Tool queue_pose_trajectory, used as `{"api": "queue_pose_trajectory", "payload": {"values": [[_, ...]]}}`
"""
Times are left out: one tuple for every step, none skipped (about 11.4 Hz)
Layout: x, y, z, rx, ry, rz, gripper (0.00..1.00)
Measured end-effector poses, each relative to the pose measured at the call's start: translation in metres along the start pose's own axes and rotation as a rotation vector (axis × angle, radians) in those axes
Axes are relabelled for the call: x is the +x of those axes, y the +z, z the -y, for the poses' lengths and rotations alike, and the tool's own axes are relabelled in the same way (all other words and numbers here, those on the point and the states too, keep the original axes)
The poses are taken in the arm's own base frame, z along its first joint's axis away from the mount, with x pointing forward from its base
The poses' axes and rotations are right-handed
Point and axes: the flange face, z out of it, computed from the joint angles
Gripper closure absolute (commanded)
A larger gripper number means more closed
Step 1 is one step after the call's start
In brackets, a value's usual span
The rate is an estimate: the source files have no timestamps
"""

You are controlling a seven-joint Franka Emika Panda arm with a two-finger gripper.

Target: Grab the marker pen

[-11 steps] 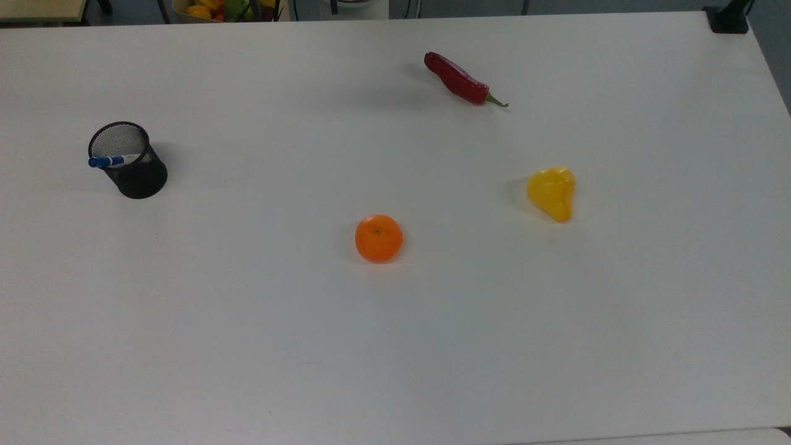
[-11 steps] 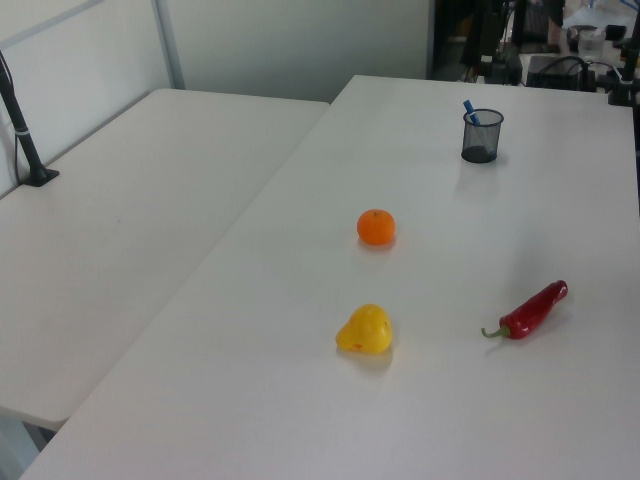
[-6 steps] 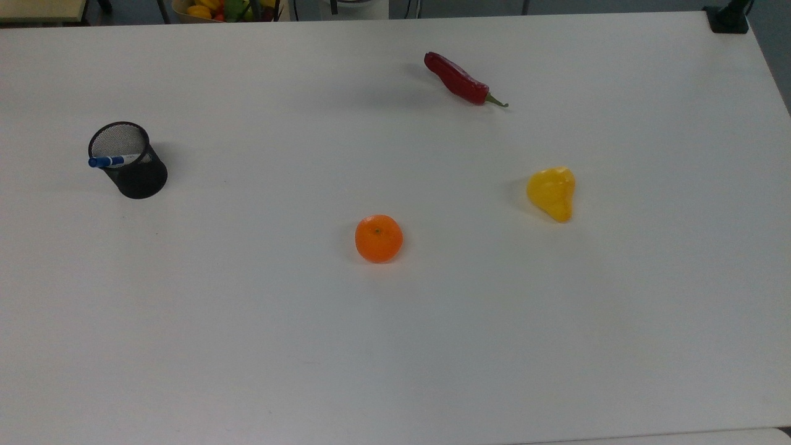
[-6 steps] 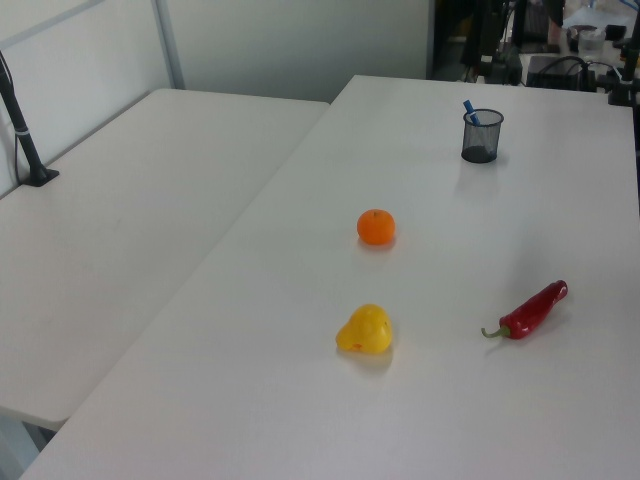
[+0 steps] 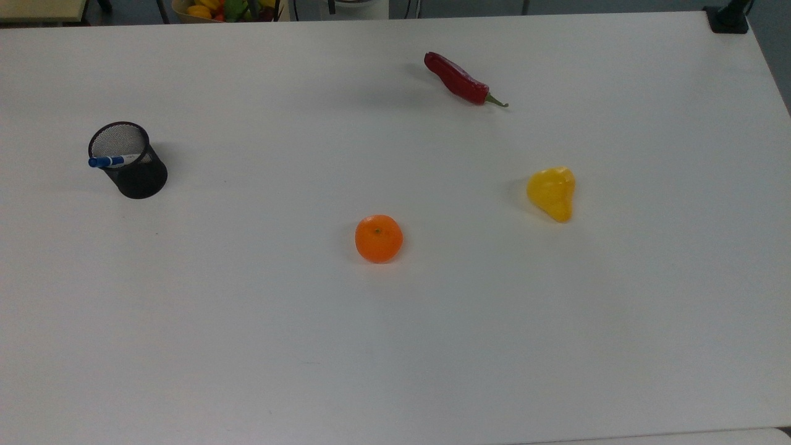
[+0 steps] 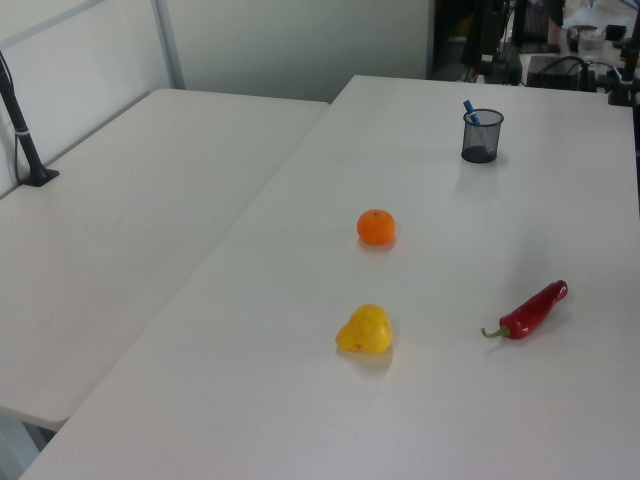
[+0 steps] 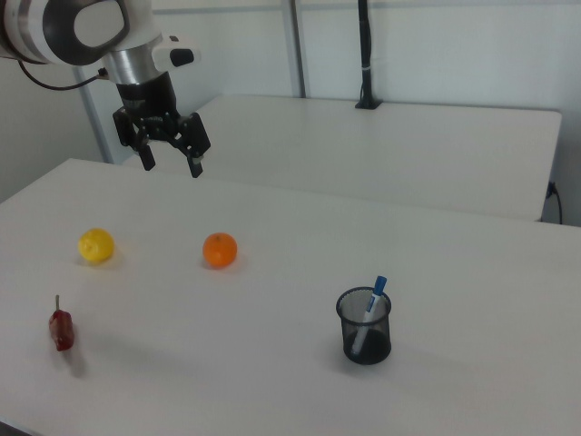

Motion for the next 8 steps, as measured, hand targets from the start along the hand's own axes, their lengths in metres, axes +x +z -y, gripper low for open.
{"api": "queue_pose_trajectory", "payload": {"values": [[-0.001,0.0,-0.005,-0.003,0.009,0.0,0.0],[-0.002,-0.001,-0.014,-0.005,0.024,-0.002,0.0],[-0.004,-0.004,-0.029,-0.008,0.049,-0.009,0.0],[-0.006,-0.008,-0.045,-0.016,0.075,-0.03,0.0],[-0.005,-0.013,-0.058,-0.033,0.095,-0.067,0.0],[-0.004,-0.016,-0.072,-0.055,0.112,-0.104,0.0],[-0.004,-0.018,-0.085,-0.074,0.13,-0.132,0.0],[-0.004,-0.019,-0.101,-0.088,0.155,-0.161,0.0]]}}
